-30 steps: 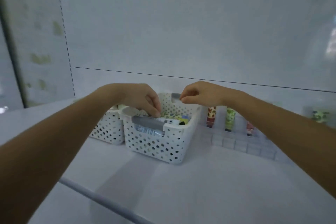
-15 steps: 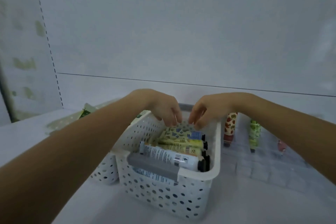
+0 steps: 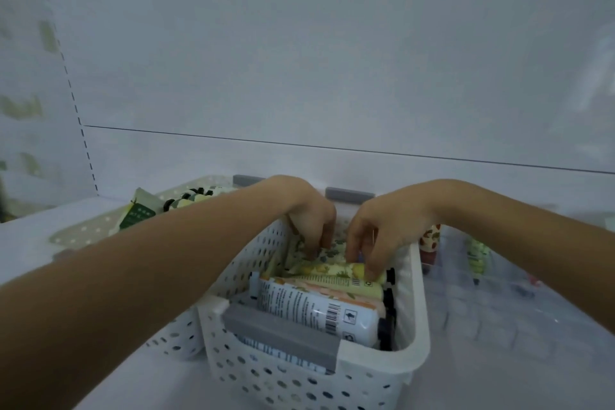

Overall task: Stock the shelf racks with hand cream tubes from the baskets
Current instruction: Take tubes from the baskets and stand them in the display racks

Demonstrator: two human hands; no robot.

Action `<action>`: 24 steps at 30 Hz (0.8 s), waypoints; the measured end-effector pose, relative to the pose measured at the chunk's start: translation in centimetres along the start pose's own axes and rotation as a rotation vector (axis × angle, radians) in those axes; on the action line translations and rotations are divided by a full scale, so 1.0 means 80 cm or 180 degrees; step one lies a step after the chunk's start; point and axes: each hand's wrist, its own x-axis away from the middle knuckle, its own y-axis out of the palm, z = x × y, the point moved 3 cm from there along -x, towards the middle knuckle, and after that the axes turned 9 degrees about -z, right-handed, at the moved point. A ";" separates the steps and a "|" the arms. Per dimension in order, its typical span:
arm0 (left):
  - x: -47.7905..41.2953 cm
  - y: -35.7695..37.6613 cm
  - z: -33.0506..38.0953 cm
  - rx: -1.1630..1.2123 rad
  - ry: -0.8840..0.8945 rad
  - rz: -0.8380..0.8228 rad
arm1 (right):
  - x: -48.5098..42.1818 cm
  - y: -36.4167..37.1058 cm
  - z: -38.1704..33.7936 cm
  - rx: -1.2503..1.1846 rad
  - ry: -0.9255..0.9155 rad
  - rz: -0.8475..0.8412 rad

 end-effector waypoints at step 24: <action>0.144 -0.042 0.046 0.4098 0.1265 0.3099 | 0.171 0.048 0.064 -0.2985 -0.0839 0.2007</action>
